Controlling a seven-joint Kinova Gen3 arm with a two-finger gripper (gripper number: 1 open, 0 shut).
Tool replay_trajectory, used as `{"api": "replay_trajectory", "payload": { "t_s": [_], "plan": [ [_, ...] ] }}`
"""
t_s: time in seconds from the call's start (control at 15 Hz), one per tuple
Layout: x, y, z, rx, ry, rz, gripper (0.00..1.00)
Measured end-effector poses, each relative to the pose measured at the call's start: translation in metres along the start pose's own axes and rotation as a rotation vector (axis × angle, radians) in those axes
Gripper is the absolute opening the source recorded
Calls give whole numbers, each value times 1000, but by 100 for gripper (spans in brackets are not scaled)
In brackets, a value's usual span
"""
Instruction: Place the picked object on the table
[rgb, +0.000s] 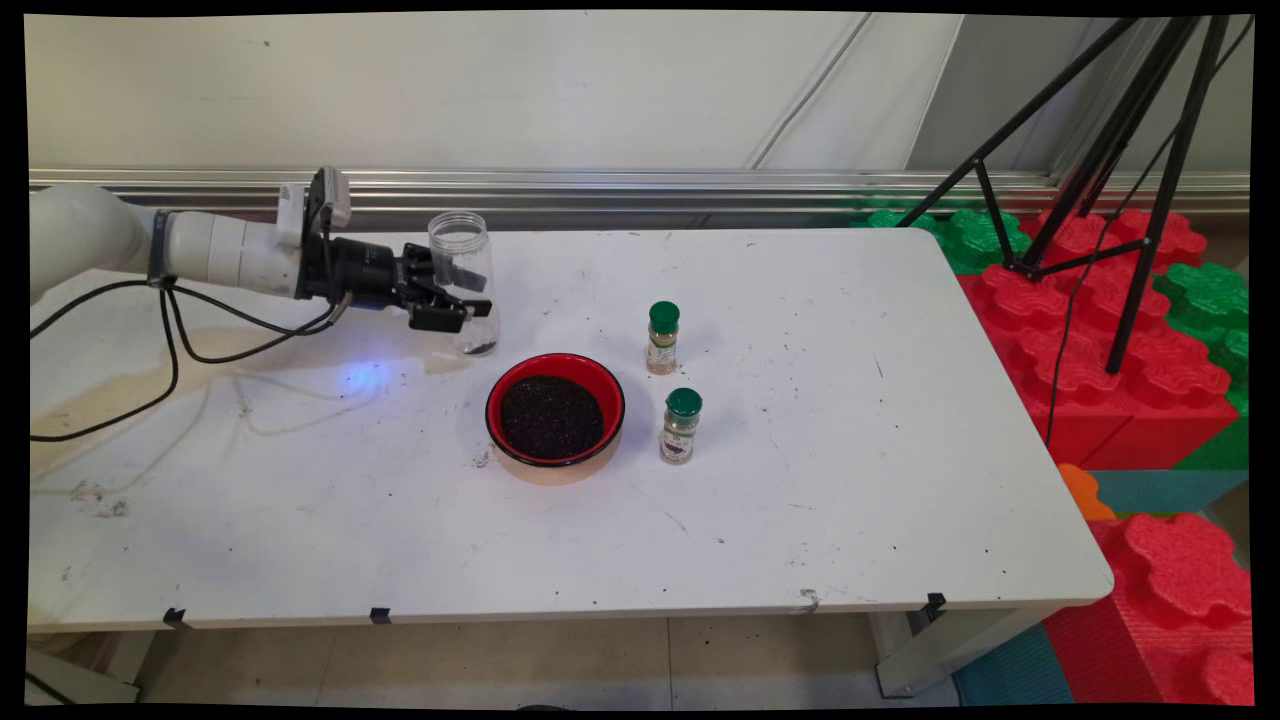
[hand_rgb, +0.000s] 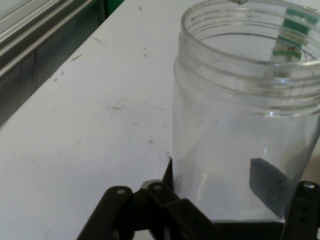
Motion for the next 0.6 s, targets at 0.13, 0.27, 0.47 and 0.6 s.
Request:
{"api": "replay_trajectory", "payload": {
  "t_s": [0.13, 0.27, 0.47, 0.6],
  "plan": [
    [-3, 1, 1, 0, -1, -1, 0],
    [-5, 1, 2, -1, -1, -2, 0],
    [-9, 2, 2, -1, -2, -3, 100],
    [-10, 2, 2, -1, -2, -3, 100]
  ]
}}
